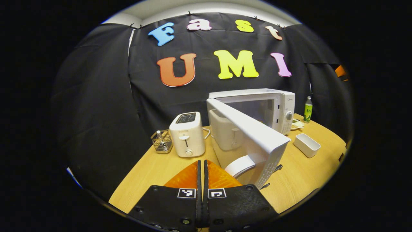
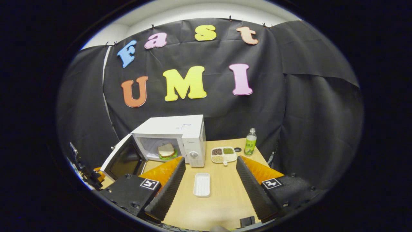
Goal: Open the microwave oven with the left hand, put the food in, and close the microwave oven.
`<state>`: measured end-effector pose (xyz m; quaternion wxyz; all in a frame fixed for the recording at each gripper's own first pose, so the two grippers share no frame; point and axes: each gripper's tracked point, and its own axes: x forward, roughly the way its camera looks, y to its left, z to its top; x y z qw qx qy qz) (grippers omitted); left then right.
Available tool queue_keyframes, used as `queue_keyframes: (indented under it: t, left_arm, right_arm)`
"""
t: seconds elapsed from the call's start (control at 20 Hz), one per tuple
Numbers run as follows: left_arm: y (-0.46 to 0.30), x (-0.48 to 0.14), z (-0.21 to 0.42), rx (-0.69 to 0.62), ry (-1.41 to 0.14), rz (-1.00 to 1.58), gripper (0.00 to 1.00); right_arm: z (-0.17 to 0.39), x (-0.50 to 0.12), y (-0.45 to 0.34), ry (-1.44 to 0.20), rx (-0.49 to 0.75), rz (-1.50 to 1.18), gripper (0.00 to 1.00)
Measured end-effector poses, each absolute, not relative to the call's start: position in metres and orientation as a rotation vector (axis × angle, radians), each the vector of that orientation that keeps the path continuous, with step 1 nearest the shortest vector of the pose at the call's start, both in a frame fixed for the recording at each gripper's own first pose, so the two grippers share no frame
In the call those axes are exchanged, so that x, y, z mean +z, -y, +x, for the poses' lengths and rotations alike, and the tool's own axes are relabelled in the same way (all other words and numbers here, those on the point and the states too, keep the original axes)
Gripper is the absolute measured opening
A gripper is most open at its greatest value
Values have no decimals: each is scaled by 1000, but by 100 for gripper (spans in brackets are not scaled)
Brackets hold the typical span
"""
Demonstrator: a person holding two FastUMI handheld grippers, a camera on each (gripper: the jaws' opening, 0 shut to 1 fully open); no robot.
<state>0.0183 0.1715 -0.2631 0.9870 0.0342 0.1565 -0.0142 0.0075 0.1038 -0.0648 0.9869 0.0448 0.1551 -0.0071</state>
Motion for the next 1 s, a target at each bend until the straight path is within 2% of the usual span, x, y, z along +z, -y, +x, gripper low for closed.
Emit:
queue_keyframes:
  t: [0.05,0.1,0.15,0.2,0.25,0.3,0.35,0.55,0.6,0.65,0.75,0.8,1.0]
  left_arm:
    - [-160,-261,21,-40,-311,66,0]
    - [-150,-260,23,-51,-308,60,0]
    - [-137,-258,27,-68,-307,54,0]
    - [-124,-258,29,-83,-306,52,0]
    - [-111,-257,32,-101,-303,52,0]
    - [-100,-257,34,-118,-301,57,0]
    - [-89,-257,38,-131,-300,62,0]
    - [-50,-257,52,-183,-301,59,0]
    - [-40,-257,56,-193,-300,63,0]
    - [-32,-256,60,-202,-296,67,0]
    - [-18,-255,68,-219,-295,71,0]
    - [-12,-255,72,-224,-294,73,0]
    - [8,-251,90,-229,-290,69,0]
  right_arm:
    - [8,-65,-99,-315,-15,89,92]
    - [9,-66,-96,-317,-14,91,100]
    - [10,-65,-92,-317,-18,91,100]
    - [12,-65,-86,-323,-22,93,92]
    - [12,-64,-83,-326,-18,93,100]
    - [13,-61,-78,-322,-23,89,100]
    - [14,-57,-72,-318,-27,84,92]
    - [19,-49,-57,-306,-26,91,92]
    - [19,-47,-52,-303,-30,87,100]
    - [19,-45,-48,-302,-32,85,92]
    - [20,-43,-41,-296,-31,75,92]
    - [20,-42,-36,-293,-33,64,100]
    - [23,-42,-26,-294,-32,50,100]
